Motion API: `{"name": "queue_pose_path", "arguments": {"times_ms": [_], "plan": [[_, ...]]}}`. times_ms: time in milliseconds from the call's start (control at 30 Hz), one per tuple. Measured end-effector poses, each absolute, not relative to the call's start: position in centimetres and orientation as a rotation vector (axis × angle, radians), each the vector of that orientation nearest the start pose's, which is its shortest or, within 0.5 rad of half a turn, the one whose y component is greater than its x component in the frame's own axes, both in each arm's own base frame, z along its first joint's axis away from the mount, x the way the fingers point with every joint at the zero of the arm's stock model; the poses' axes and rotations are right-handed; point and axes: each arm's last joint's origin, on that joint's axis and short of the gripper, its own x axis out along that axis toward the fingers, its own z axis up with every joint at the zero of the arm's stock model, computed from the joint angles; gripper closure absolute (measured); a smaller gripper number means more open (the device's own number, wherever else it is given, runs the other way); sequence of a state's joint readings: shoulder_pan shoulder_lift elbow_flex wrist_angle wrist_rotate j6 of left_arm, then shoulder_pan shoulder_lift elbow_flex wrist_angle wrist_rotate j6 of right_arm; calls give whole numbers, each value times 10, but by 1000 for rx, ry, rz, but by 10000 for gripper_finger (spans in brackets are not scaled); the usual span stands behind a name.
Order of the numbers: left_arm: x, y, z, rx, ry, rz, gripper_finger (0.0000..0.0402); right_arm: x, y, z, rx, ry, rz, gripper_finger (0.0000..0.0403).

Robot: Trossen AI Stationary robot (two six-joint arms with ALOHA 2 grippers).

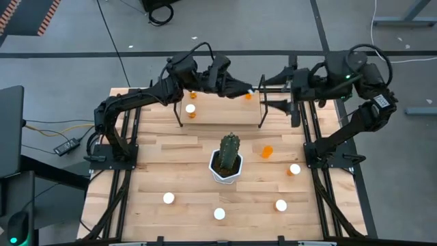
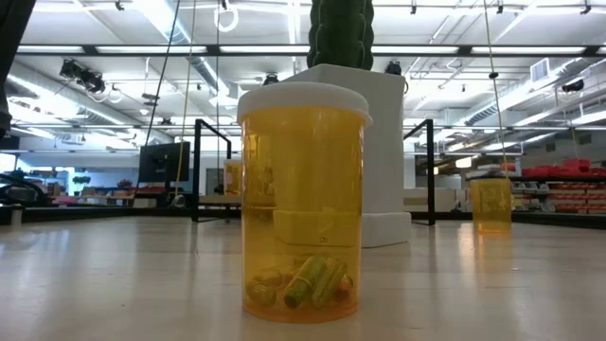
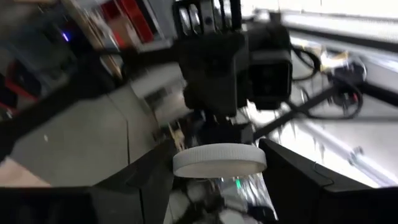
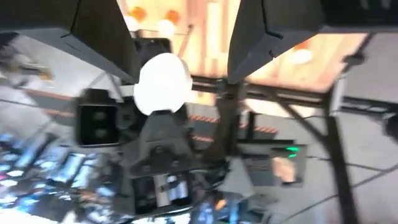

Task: Pick and place medicine bottles onto shelf by color
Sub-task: Put the orange medicine bottle on the shelf

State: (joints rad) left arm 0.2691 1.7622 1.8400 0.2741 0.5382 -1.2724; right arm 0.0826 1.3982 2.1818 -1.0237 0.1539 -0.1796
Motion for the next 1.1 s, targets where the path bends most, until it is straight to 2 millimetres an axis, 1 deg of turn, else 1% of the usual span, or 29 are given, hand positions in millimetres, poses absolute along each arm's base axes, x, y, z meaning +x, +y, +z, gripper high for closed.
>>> {"name": "queue_pose_path", "arguments": {"times_ms": [233,500,667,900,1100], "plan": [[383,92,472,-1070,13,-562,186,213,14,549,-191,282,-29,128],[383,89,472,-1055,52,-609,177,232,16,545,-179,284,0,104],[383,85,472,-1049,72,-634,186,238,16,544,-178,270,-1,102],[383,82,472,-1046,85,-647,176,247,17,542,-182,270,10,102],[383,82,472,-1045,91,-650,185,253,18,539,-183,282,17,102]]}}
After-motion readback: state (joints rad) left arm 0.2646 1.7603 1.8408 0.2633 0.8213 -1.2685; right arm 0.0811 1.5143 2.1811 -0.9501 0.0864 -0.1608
